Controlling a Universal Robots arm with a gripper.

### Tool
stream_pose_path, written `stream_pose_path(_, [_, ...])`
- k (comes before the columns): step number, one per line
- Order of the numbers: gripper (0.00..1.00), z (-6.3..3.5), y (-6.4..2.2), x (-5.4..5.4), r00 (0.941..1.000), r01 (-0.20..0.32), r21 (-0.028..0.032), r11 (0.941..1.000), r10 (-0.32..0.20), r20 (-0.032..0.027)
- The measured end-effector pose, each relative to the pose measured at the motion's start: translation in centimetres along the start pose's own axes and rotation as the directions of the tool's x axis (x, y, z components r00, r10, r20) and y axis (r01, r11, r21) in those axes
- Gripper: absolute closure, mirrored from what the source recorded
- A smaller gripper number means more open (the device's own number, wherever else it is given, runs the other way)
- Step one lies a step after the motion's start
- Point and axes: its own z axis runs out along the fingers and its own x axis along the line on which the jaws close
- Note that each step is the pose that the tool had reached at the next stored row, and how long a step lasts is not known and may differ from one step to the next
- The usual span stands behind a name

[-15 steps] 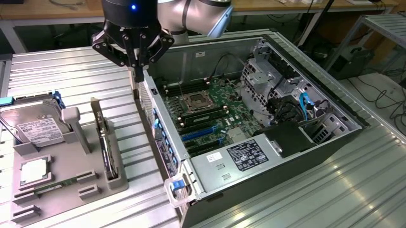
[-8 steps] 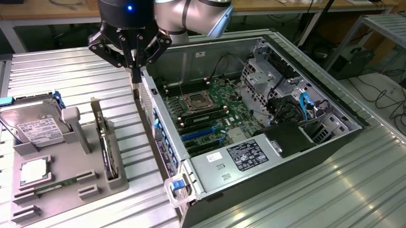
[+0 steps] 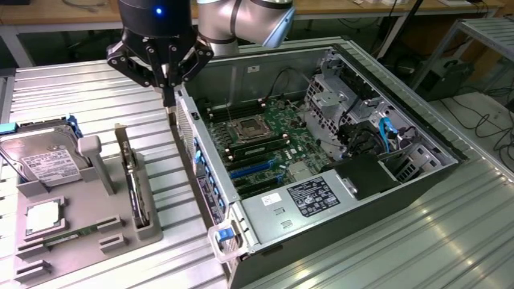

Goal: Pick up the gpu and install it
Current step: 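Reach for the gpu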

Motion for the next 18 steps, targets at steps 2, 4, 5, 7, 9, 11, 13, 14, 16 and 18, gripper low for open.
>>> stream_pose_path(2, [0.89, -0.01, -0.05, 0.2, 1.0, 0.0, 0.0001, 1.0, 0.0, 0.0])
stream_pose_path(4, [0.89, -0.01, -0.13, 0.3, 1.0, 0.0, 0.0001, 1.0, 0.0, 0.0])
stream_pose_path(5, [0.89, -0.01, -0.17, 0.4, 1.0, 0.0, 0.0, 1.0, 0.0, 0.0001])
stream_pose_path(7, [0.89, -0.02, -0.31, 0.6, 1.0, 0.0, 0.0, 1.0, 0.0, 0.0])
stream_pose_path(9, [0.89, -0.03, -0.43, 0.8, 1.0, 0.0, 0.0, 1.0, 0.0, 0.0001])
stream_pose_path(11, [0.89, -0.04, -0.57, 1.0, 1.0, 0.0, 0.0, 1.0, 0.0, 0.0])
stream_pose_path(13, [0.89, -0.04, -0.66, 1.2, 1.0, 0.0, 0.0, 1.0, 0.0, 0.0001])
stream_pose_path(14, [0.89, -0.05, -0.71, 1.4, 1.0, 0.0, 0.0, 1.0, 0.0, 0.0001])
stream_pose_path(16, [0.89, -0.06, -0.74, 1.6, 1.0, 0.0, 0.0001, 1.0, 0.0, 0.0])
stream_pose_path(18, [0.89, -0.07, -0.79, 1.9, 1.0, 0.0, 0.0001, 1.0, 0.0, 0.0])
